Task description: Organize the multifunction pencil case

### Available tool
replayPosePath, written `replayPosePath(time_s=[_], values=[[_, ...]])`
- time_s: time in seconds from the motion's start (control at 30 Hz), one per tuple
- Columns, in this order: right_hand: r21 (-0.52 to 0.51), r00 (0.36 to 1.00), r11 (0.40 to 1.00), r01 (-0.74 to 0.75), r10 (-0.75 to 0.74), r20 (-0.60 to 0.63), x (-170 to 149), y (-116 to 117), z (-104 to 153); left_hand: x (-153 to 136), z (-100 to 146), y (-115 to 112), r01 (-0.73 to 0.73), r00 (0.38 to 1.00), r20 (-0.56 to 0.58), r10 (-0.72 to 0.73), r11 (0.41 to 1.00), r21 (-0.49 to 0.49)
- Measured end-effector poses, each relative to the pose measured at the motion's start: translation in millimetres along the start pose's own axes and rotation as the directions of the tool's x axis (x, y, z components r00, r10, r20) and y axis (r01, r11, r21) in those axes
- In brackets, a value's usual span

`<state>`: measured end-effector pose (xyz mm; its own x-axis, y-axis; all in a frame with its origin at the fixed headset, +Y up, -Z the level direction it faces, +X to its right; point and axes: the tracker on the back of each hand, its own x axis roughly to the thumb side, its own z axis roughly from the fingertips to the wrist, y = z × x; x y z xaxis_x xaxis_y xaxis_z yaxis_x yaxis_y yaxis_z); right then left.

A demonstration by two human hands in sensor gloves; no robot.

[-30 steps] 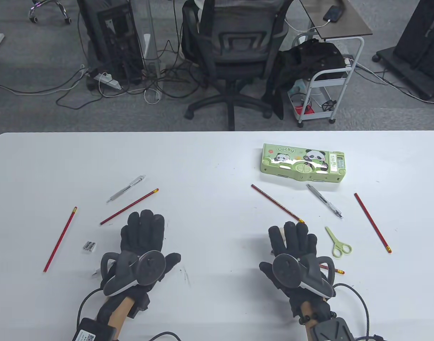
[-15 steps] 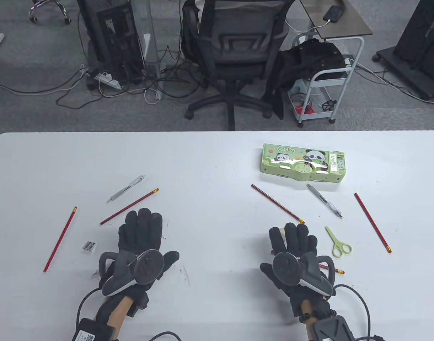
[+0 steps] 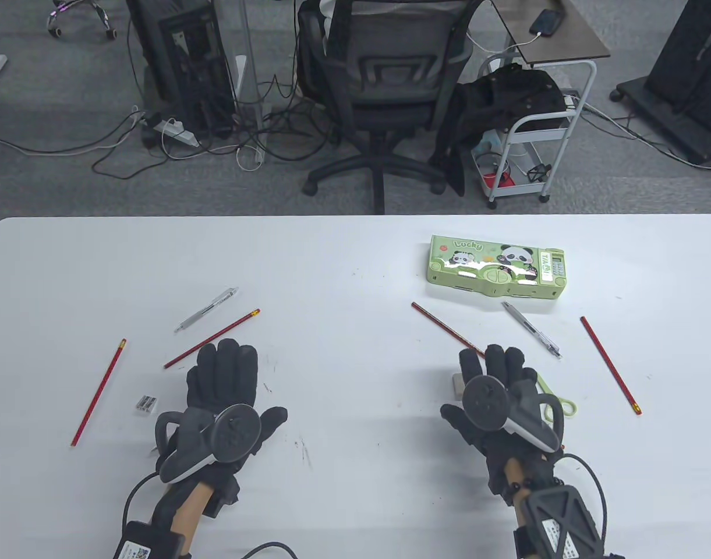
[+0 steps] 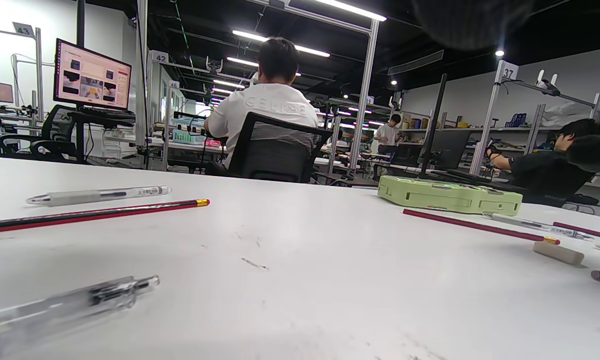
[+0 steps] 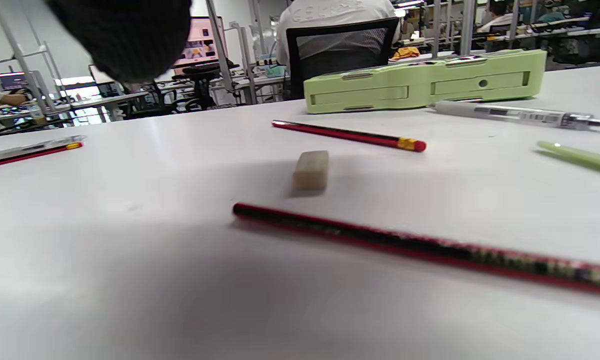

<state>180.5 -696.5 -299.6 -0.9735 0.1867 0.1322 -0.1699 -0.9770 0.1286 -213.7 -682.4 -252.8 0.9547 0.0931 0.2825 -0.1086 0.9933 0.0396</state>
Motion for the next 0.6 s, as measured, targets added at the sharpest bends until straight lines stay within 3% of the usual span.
replayPosePath(time_s=[0.27,0.47,0.6], values=[[0.108,0.993,0.992,-0.064,0.074,-0.093,-39.3,-41.2,-96.1,-2.5,-0.9,-0.2,0.019,0.999,-0.025,-0.020,0.999,-0.026],[0.180,0.979,0.967,-0.178,0.193,-0.065,-65.4,-48.1,-176.4,-15.6,-0.5,4.4,-0.045,0.992,-0.118,0.042,0.999,-0.024],[0.244,0.967,0.942,-0.231,0.250,-0.049,-85.8,-46.1,-216.0,-24.7,-2.1,6.7,-0.034,0.985,-0.170,0.029,0.999,-0.025]])
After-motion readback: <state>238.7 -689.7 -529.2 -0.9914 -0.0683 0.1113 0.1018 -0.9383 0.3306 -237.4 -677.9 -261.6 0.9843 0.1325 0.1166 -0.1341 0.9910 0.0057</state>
